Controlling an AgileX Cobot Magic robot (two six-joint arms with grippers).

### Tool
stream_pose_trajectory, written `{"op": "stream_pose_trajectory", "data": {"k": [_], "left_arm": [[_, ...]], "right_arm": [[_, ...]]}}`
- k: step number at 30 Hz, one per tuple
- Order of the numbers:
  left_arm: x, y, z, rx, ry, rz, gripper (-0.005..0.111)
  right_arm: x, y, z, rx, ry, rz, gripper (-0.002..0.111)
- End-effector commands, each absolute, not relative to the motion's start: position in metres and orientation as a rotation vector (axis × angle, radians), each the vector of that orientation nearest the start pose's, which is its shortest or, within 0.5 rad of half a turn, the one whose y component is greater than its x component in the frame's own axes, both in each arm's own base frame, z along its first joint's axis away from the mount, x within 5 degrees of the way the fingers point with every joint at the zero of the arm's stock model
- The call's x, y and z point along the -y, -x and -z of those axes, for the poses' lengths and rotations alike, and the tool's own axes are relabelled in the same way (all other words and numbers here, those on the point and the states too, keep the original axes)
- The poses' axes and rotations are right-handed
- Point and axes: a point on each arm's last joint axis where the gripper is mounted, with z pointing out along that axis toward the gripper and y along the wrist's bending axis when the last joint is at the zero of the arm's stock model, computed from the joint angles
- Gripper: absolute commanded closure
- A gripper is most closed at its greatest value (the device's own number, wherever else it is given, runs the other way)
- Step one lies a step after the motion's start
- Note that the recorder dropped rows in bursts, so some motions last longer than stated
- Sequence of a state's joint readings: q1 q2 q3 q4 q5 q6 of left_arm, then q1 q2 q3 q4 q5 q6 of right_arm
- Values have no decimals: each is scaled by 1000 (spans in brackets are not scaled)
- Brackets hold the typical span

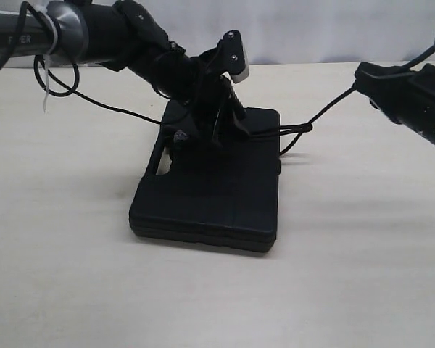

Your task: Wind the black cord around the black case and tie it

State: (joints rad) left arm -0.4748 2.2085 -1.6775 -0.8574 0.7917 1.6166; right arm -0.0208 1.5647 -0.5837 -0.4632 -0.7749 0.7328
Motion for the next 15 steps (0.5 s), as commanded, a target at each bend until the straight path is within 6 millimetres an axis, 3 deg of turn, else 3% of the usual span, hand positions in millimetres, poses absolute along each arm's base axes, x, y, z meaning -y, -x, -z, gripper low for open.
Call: {"op": "stream_pose_trajectory", "data": {"k": [1, 5, 10, 13, 14, 15], "left_arm": [[261, -402, -154, -1738, -1793, 488, 65], [259, -408, -139, -1756, -1792, 413, 65], [258, -411, -139, -1780, -1755, 385, 68], [255, -409, -137, -1797, -1803, 368, 87], [252, -409, -135, -1816, -1834, 328, 104], [250, -410, -136, -1816, -1852, 300, 107]], "right_arm": [[-18, -296, -206, -1791, -155, -494, 104], [-18, -296, -207, -1789, -154, -494, 104], [-17, -294, -212, -1782, -151, -480, 104], [-16, -290, -222, -1762, -126, -455, 104], [-15, -286, -229, -1760, -117, -426, 104], [-14, -284, -233, -1755, -114, -407, 104]]}}
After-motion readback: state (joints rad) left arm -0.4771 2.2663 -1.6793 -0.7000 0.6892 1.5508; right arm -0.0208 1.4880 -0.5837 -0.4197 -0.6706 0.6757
